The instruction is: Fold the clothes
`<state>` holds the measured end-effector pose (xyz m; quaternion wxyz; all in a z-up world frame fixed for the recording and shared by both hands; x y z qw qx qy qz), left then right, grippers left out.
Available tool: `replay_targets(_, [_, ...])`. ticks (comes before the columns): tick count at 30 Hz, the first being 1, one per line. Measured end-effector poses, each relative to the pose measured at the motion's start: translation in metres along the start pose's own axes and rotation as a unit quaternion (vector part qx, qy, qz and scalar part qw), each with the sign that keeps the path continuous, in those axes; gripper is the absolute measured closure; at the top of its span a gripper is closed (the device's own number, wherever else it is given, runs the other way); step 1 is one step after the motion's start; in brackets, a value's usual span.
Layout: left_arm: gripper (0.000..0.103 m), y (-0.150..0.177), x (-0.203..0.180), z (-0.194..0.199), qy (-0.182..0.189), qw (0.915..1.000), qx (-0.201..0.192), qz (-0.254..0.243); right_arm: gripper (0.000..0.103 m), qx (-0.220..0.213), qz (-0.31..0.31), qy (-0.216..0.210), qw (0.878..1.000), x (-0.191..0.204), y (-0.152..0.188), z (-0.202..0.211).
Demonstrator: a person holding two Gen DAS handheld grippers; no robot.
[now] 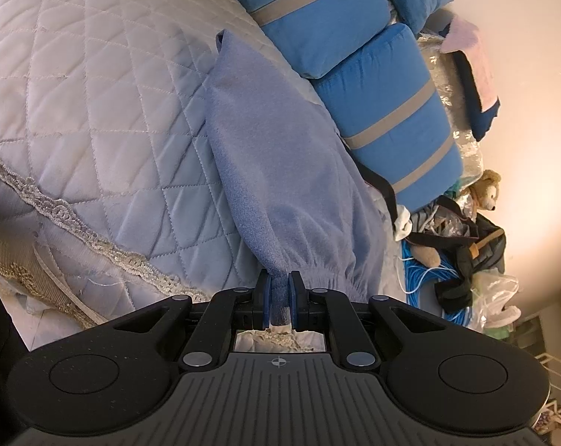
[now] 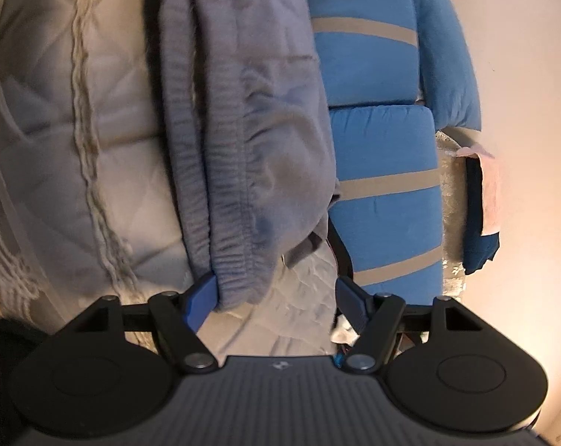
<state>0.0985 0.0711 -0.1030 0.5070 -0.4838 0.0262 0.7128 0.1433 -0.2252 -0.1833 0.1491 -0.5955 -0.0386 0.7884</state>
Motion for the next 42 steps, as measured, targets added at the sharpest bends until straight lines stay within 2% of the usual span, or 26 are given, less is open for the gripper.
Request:
replay_targets(7, [0.094, 0.000, 0.002, -0.001, -0.002, 1.0000, 0.001, 0.001, 0.027, -0.031, -0.024, 0.030, 0.999, -0.004, -0.005, 0.002])
replay_targets(8, [0.094, 0.000, 0.002, -0.002, -0.001, 1.0000, 0.001, 0.002, 0.029, -0.032, -0.026, 0.027, 0.999, -0.004, -0.005, 0.001])
replay_targets(10, [0.094, -0.001, 0.002, -0.002, -0.001, 1.0000, 0.002, 0.003, 0.043, -0.030, -0.024, 0.015, 0.999, -0.002, -0.004, 0.000])
replay_targets(12, [0.094, -0.001, 0.003, -0.003, -0.001, 1.0000, 0.002, 0.004, 0.065, -0.031, -0.016, 0.001, 0.999, 0.001, -0.004, 0.000])
replay_targets(15, [0.094, 0.000, 0.006, -0.003, -0.002, 1.0000, 0.002, 0.006, 0.086, -0.031, -0.017, -0.018, 0.999, 0.002, -0.003, 0.002])
replay_targets(18, [0.094, 0.000, 0.010, -0.002, -0.008, 0.9999, 0.000, 0.008, 0.092, -0.027, -0.063, -0.032, 0.997, -0.009, -0.001, 0.004])
replay_targets(20, [0.095, 0.000, 0.013, -0.003, -0.011, 0.9999, 0.002, 0.011, 0.095, -0.021, -0.117, -0.047, 0.992, -0.022, 0.003, 0.004])
replay_targets(24, [0.095, 0.001, 0.017, -0.007, -0.017, 0.9998, 0.005, 0.010, 0.096, 0.001, -0.239, -0.120, 0.964, -0.044, 0.016, 0.006])
replay_targets(28, [0.095, 0.003, 0.023, -0.012, -0.031, 0.9994, 0.011, 0.008, 0.096, 0.016, -0.269, -0.161, 0.950, -0.046, 0.026, 0.005])
replay_targets(29, [0.095, 0.003, 0.025, -0.014, -0.035, 0.9993, 0.013, 0.007, 0.103, 0.019, -0.265, -0.166, 0.950, -0.045, 0.028, 0.006])
replay_targets(31, [0.094, 0.004, 0.030, -0.015, -0.038, 0.9991, 0.016, 0.009, 0.103, 0.029, -0.252, -0.156, 0.955, -0.045, 0.033, 0.003])
replay_targets(34, [0.094, 0.005, 0.034, -0.016, -0.038, 0.9990, 0.020, 0.012, 0.103, 0.047, -0.264, -0.151, 0.952, -0.051, 0.045, 0.000])
replay_targets(35, [0.093, 0.006, 0.034, -0.017, -0.039, 0.9989, 0.021, 0.012, 0.097, 0.044, -0.267, -0.147, 0.951, -0.054, 0.046, 0.002])
replay_targets(36, [0.093, 0.006, 0.035, -0.017, -0.039, 0.9989, 0.022, 0.012, 0.086, 0.036, -0.267, -0.141, 0.953, -0.056, 0.046, 0.007])
replay_targets(37, [0.093, 0.006, 0.035, -0.017, -0.040, 0.9989, 0.023, 0.013, 0.079, 0.022, -0.265, -0.133, 0.955, -0.056, 0.045, 0.012])
replay_targets(38, [0.092, 0.007, 0.035, -0.018, -0.040, 0.9988, 0.024, 0.013, 0.062, 0.007, -0.259, -0.130, 0.957, -0.056, 0.040, 0.018])
replay_targets(39, [0.091, 0.007, 0.036, -0.018, -0.041, 0.9988, 0.025, 0.014, 0.051, -0.007, -0.251, -0.129, 0.959, -0.054, 0.035, 0.024])
replay_targets(40, [0.088, 0.007, 0.036, -0.018, -0.043, 0.9987, 0.026, 0.014, 0.047, -0.020, -0.245, -0.131, 0.960, -0.051, 0.030, 0.029])
replay_targets(41, [0.080, 0.008, 0.036, -0.018, -0.047, 0.9984, 0.027, 0.014, 0.043, -0.034, -0.238, -0.134, 0.961, -0.048, 0.024, 0.033])
replay_targets(42, [0.075, 0.008, 0.036, -0.017, -0.049, 0.9984, 0.026, 0.014, 0.043, -0.046, -0.233, -0.133, 0.962, -0.045, 0.018, 0.036])
Point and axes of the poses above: each gripper's, at about its wrist camera, not at the fingertips, and z roughly against the way its jaws point, x to its left, y to its underside, the point moved 6 cm from there along -z, roughly the way its jaws point, and after that the axes turned 8 degrees about -z, right-handed, at the moved point
